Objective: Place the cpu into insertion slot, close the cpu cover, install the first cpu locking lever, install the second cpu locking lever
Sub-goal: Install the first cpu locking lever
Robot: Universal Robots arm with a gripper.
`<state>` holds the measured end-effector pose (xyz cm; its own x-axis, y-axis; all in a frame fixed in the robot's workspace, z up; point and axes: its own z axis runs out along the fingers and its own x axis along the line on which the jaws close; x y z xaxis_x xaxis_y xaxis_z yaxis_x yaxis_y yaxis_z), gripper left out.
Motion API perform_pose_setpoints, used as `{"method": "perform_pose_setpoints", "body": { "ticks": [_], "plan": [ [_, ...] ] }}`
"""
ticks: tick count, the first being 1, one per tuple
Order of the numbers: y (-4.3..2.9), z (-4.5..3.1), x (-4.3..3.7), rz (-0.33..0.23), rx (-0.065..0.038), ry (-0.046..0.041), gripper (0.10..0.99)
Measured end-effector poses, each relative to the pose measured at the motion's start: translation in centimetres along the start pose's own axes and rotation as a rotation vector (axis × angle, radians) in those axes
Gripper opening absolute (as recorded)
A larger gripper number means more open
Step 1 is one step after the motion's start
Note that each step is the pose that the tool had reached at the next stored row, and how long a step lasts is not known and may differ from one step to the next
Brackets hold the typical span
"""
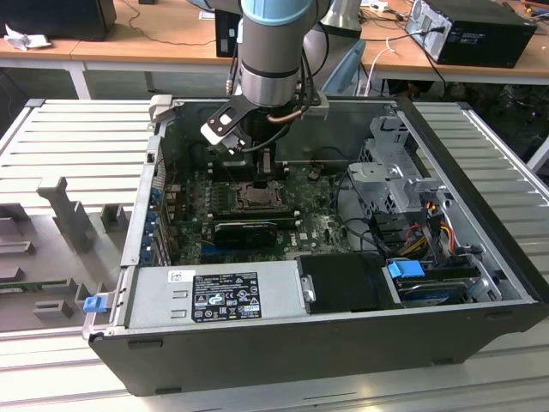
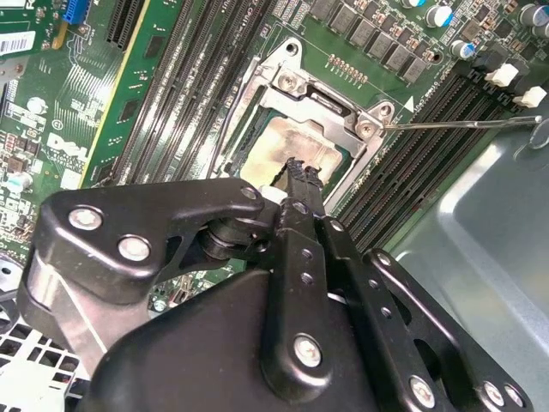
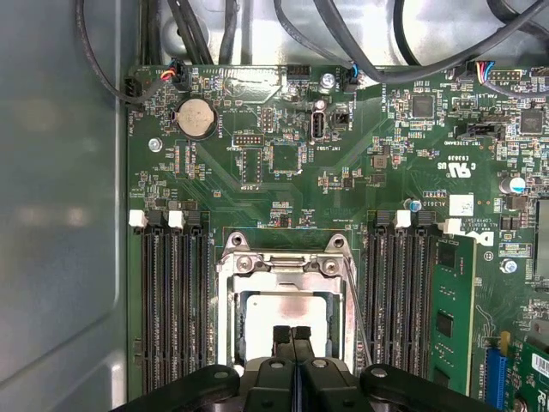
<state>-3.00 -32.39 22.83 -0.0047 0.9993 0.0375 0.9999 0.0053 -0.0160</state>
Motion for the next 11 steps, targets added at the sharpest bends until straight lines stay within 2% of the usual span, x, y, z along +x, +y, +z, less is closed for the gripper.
{"method": "perform_pose_setpoints", "body": {
  "ticks": [11],
  "plan": [
    [-0.01, -0.48, 0.02, 0.0, 0.0, -0.0001, 0.106]
  ]
}}
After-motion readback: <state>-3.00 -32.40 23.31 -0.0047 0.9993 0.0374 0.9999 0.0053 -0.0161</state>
